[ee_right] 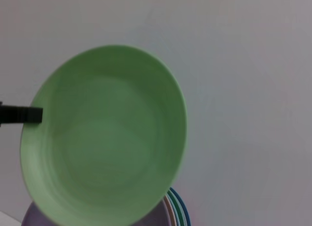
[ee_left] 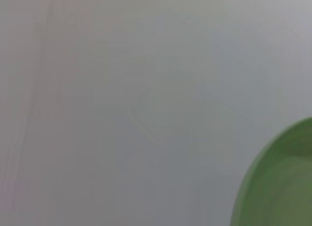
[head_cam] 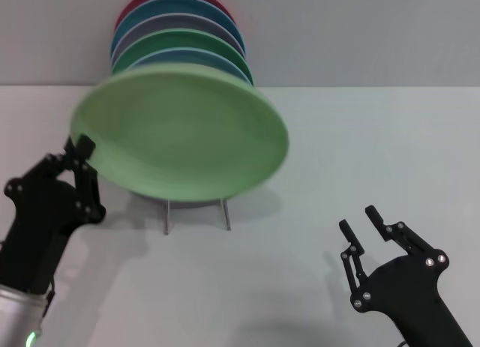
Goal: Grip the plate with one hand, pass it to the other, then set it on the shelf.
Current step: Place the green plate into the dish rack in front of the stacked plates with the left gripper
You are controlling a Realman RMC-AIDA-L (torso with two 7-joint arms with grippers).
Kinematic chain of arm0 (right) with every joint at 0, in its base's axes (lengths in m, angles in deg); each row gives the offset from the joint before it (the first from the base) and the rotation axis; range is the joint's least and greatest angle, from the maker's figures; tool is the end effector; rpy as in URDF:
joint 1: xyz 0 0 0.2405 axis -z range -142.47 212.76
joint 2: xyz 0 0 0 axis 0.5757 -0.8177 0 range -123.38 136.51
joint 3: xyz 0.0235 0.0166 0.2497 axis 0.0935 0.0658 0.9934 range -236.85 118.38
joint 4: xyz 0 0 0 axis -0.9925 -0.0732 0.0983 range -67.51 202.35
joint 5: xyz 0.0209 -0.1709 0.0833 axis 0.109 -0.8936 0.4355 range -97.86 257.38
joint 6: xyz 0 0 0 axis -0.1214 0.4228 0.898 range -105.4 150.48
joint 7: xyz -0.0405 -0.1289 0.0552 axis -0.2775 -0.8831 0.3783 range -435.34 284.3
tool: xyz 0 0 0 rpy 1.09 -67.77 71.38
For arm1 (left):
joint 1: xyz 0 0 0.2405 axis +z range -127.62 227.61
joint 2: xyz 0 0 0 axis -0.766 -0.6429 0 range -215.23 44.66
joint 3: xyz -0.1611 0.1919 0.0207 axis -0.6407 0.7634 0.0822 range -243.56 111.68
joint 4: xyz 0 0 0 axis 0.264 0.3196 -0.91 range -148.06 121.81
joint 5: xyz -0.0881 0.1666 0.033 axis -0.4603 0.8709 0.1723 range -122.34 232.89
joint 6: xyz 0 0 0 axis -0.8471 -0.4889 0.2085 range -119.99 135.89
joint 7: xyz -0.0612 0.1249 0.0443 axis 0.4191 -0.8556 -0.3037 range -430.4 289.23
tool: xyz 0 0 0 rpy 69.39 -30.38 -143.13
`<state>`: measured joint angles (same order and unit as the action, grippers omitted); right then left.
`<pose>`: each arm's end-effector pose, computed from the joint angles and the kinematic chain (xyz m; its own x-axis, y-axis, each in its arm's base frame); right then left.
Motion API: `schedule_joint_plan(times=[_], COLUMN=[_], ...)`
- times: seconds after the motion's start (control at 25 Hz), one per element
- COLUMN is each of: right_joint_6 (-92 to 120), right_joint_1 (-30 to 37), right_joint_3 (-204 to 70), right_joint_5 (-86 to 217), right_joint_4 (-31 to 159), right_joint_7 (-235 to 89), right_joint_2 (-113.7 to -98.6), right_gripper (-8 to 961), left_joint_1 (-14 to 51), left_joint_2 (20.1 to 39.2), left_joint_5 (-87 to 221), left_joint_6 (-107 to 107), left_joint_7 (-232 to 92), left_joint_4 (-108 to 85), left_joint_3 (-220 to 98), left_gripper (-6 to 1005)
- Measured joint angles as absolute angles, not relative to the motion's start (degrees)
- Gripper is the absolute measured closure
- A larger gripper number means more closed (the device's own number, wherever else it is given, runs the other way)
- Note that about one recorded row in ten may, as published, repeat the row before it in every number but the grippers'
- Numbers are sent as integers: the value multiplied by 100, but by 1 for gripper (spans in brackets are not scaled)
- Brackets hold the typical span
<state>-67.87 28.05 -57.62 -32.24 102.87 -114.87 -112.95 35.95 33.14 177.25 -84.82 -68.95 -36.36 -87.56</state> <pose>0.2324 0.1697 -0.0755 0.8249 0.3463 -0.4467 -0.3517 -0.3042 -0.8853 -0.2516 0.2360 -0.0227 0.5365 -0.3260 0.7784 0.6761 -0.3859 -0.6276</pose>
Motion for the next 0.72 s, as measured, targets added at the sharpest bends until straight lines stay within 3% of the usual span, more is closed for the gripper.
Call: schedule_joint_plan(times=[0.72], right_joint_6=[-6608], right_joint_1=[2699], right_joint_3=[-5575], right_joint_5=[-3194], right_joint_4=[10054], right_joint_7=[-11261], right_joint_2=[-11285], right_gripper=[669], left_joint_1=[3073], left_joint_2=[3349], left_joint_5=[17703], left_joint_6=[-7878], left_joint_7=[-7663], left_joint_4=[-3430], left_joint_3=[-9129], left_gripper=[967])
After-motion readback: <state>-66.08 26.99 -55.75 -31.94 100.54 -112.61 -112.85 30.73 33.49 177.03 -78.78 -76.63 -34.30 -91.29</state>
